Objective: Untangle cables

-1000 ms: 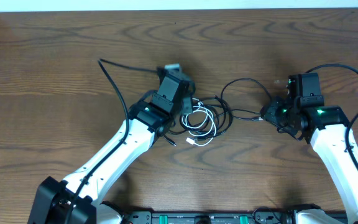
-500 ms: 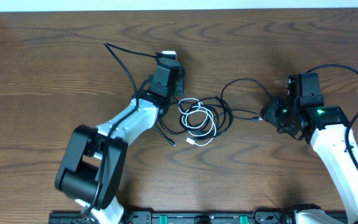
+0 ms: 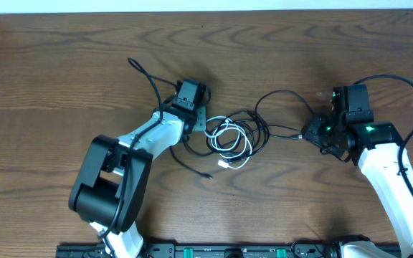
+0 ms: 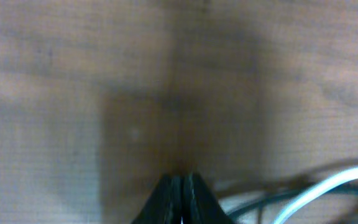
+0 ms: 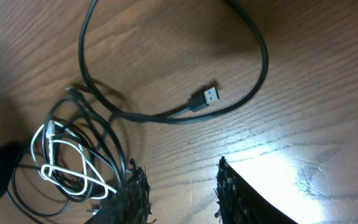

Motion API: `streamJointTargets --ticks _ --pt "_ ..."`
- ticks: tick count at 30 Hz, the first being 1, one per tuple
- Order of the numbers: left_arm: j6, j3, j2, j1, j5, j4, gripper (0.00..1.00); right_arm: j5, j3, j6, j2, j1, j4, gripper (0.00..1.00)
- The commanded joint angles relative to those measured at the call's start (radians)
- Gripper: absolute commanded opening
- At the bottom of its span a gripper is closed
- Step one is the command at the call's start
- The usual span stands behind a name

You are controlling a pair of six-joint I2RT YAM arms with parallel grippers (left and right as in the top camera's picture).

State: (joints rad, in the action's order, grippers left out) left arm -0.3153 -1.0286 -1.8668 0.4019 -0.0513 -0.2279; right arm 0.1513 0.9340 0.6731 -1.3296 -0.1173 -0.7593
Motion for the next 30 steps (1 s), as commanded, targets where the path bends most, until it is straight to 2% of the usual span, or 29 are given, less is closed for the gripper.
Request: streamJointTargets --ticks 1,8,13,18,23,30 --pt "-0.063 0.004 0.069 0.002 0.025 -0.110 0.07 -0.010 0.000 0.007 0.000 -0.002 0.000 0.34" --pt "-0.064 0.004 0.196 0.002 0.229 -0.156 0.07 0.003 0.000 0.006 0.000 -0.016 0.000 0.37" --pt "-0.089 0.004 0.215 0.000 0.230 -0.156 0.07 0.092 0.000 0.007 0.000 -0.075 0.017 0.44" --pt "-0.132 0.003 0.256 -0.029 0.229 -0.142 0.08 0.158 0.000 0.106 -0.001 -0.182 0.074 0.40" --pt "-0.132 0.003 0.332 -0.072 0.223 -0.141 0.07 0.134 0.000 0.111 -0.020 -0.304 0.211 0.42" --pt "-0.132 0.003 0.432 -0.133 0.223 -0.142 0.08 0.132 0.000 0.112 -0.143 -0.424 0.422 0.41"
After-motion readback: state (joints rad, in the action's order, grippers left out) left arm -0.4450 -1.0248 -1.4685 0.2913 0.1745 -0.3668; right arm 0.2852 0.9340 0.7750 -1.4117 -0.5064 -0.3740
